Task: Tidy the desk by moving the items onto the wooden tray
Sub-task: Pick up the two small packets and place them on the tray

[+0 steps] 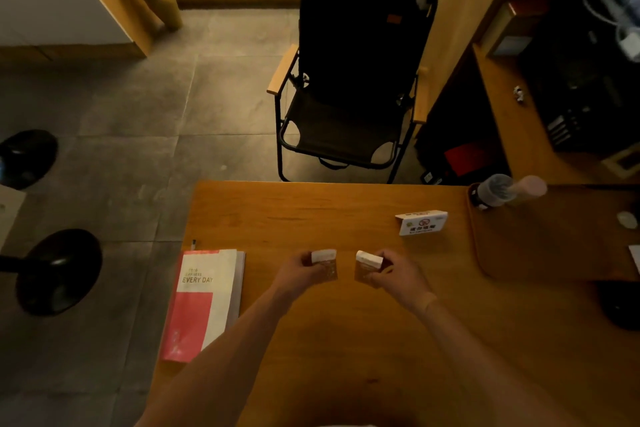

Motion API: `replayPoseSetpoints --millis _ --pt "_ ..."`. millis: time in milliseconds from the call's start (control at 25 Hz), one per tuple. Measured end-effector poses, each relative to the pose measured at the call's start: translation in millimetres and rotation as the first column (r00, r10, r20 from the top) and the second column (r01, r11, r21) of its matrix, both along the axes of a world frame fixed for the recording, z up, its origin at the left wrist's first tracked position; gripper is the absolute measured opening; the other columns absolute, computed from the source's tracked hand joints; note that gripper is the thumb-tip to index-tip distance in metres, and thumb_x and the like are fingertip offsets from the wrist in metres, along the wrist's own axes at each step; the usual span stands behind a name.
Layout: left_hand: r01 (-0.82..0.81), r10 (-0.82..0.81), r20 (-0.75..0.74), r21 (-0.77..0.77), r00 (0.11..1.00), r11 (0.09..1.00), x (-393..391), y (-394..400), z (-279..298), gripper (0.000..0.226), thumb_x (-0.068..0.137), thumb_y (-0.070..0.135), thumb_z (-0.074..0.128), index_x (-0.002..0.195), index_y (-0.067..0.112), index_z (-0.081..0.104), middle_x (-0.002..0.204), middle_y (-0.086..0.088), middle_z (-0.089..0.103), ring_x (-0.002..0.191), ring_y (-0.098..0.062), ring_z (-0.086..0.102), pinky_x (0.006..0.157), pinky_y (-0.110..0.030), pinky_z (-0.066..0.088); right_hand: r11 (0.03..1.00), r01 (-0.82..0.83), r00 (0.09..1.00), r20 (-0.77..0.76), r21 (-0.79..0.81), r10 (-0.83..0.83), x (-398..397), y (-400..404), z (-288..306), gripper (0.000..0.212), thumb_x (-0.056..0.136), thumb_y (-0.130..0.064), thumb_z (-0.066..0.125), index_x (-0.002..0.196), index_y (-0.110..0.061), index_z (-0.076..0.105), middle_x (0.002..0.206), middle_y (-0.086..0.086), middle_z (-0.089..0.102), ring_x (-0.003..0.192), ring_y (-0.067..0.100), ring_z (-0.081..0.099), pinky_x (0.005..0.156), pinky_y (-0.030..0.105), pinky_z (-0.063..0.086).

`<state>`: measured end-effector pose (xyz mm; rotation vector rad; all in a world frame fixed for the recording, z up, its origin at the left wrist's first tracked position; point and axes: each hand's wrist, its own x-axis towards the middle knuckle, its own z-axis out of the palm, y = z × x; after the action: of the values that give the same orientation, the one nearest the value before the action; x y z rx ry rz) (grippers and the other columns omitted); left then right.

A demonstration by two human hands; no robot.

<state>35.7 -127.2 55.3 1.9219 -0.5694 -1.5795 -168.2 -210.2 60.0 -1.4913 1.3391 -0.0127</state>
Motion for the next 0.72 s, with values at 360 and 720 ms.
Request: replayPoseSetpoints --millis 360,720 --pt "0.063 -0.062 0.014 -0.032 0.998 0.998 -41.8 47.0 31.4 0.030 0.093 0.012 0.062 0.123 0.015 0.063 0.107 0.000 0.068 0.092 -0.015 0.066 0.072 -0.025 0.053 0.971 0.232 0.962 0.134 0.055 -0.238 -69.1 73.1 49.3 0.029 0.084 -0.014 0.072 0.101 -0.034 0.059 0.099 -0.014 0.064 0.093 0.006 0.063 0.064 0.014 0.051" --pt "0.107 -0.107 -0.004 -0.066 0.994 0.992 -126.4 63.9 52.1 0.022 0.094 0.011 0.060 0.111 0.025 0.064 0.100 0.010 0.070 0.091 -0.011 0.067 0.071 -0.025 0.054 0.902 0.417 0.872 0.233 0.110 -0.431 -168.5 114.3 67.6 0.030 0.086 -0.013 0.070 0.113 -0.024 0.062 0.112 -0.003 0.068 0.100 0.010 0.065 0.069 0.016 0.055"
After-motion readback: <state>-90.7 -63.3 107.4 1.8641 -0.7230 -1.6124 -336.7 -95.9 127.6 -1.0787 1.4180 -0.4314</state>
